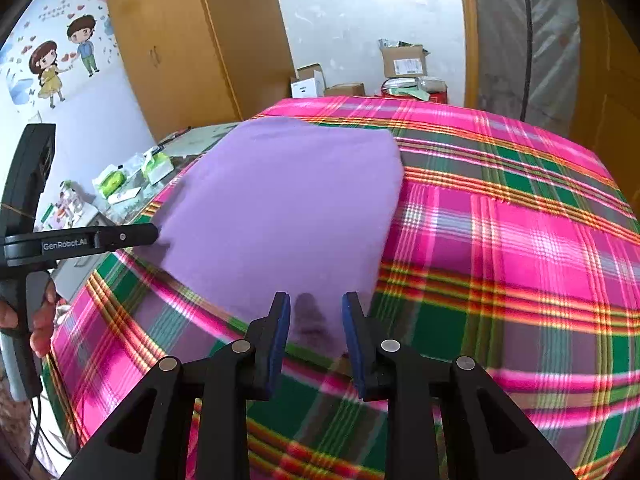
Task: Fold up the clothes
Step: 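Open both grippers and pull them back from the folded sweatshirt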
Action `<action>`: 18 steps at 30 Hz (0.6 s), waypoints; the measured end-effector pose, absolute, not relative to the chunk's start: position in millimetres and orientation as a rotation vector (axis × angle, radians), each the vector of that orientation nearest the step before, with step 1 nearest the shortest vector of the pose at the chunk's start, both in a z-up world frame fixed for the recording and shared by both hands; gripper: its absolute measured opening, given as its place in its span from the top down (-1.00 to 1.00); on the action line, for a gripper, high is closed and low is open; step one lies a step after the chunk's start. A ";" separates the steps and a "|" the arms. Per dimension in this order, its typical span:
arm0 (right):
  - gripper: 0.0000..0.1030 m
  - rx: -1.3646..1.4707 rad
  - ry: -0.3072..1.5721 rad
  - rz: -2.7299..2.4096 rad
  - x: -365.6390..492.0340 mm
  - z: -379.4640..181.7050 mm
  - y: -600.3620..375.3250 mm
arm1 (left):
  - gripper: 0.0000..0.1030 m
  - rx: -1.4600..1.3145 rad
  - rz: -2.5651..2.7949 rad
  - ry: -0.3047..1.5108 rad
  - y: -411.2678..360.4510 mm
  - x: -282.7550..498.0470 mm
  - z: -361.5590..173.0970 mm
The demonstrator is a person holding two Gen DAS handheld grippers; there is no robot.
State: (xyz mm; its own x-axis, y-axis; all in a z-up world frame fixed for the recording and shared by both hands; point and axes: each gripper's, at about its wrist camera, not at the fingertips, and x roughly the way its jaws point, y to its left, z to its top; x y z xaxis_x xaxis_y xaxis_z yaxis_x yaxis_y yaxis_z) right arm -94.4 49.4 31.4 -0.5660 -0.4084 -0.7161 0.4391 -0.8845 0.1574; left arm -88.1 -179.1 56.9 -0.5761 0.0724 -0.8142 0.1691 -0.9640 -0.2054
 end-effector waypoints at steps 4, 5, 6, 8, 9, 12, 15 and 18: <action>0.45 1.100 0.076 -2.428 -83.2 29.3 43.5 | 0.15 1.353 -2.684 0.348 -171.7 -83.1 57.1; 0.45 1.107 0.075 -2.424 -81.6 28.2 43.1 | 0.15 1.336 -2.676 0.317 -168.1 -81.0 57.2; 0.45 1.114 0.074 -2.419 -80.0 27.1 42.7 | 0.15 1.323 -2.678 0.289 -164.1 -80.2 56.6; 0.45 1.132 0.078 -2.402 -76.2 22.8 41.2 | 0.15 1.324 -2.689 0.260 -157.7 -78.8 54.7; 0.45 1.142 0.080 -2.395 -74.3 20.4 40.2 | 0.15 1.326 -2.691 0.251 -155.0 -78.3 53.7; 0.44 1.171 0.083 -2.383 -68.9 13.7 37.0 | 0.15 1.326 -2.686 0.228 -147.9 -76.8 50.5; 0.44 1.206 0.087 -2.367 -64.7 5.8 33.0 | 0.15 1.316 -2.689 0.180 -139.1 -74.4 47.2; 0.42 1.172 0.151 -2.404 -60.3 2.6 24.8 | 0.15 1.310 -2.688 0.167 -134.5 -75.5 43.1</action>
State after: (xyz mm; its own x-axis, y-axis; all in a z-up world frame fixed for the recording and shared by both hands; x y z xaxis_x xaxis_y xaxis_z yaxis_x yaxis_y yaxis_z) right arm -60.3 24.8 2.6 -0.5316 -0.3542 -0.7693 0.4476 -0.8887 0.0998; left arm -75.5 -134.5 43.1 -0.6089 -0.0828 -0.7889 0.1797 -0.9831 -0.0356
